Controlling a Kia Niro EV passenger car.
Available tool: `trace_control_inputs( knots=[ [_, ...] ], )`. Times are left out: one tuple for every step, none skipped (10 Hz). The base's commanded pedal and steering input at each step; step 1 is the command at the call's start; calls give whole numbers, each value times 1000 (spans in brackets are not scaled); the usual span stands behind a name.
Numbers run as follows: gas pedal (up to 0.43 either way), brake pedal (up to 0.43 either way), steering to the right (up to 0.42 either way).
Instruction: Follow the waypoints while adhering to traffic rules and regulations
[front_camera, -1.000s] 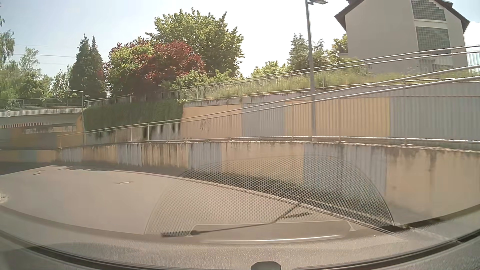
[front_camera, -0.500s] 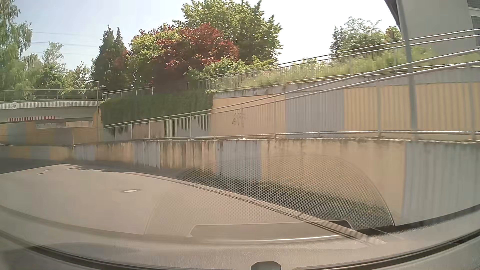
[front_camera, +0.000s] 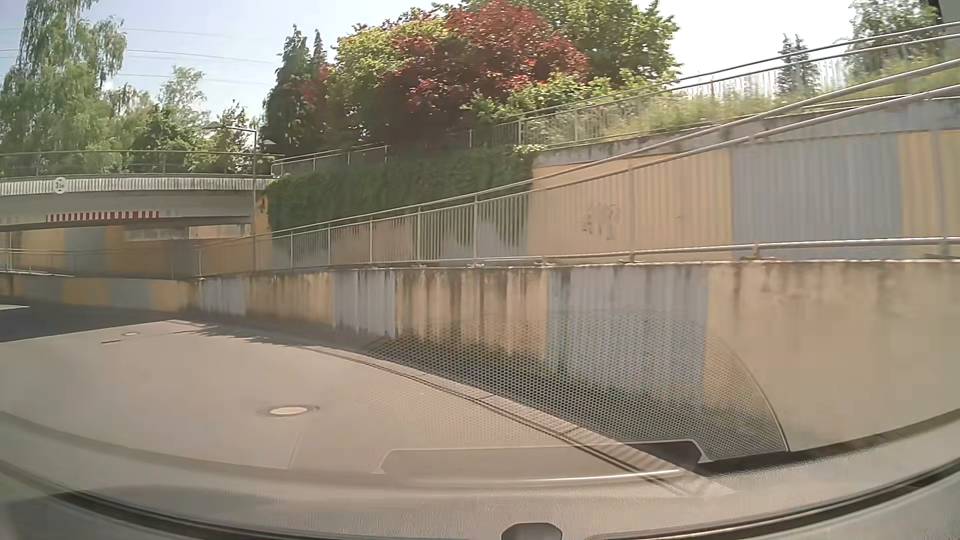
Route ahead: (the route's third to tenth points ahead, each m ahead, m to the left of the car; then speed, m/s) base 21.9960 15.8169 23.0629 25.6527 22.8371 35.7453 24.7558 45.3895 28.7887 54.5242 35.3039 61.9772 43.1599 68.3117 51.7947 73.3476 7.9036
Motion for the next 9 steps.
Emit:
trace_control_inputs(
  knots=[
    [28, 0, -218],
    [28, 0, -214],
    [20, 0, -210],
    [8, 0, -206],
    [0, 0, -202],
    [0, 0, -200],
    [0, 0, -198],
    [0, 0, -196],
    [0, 0, -194]
  ],
)
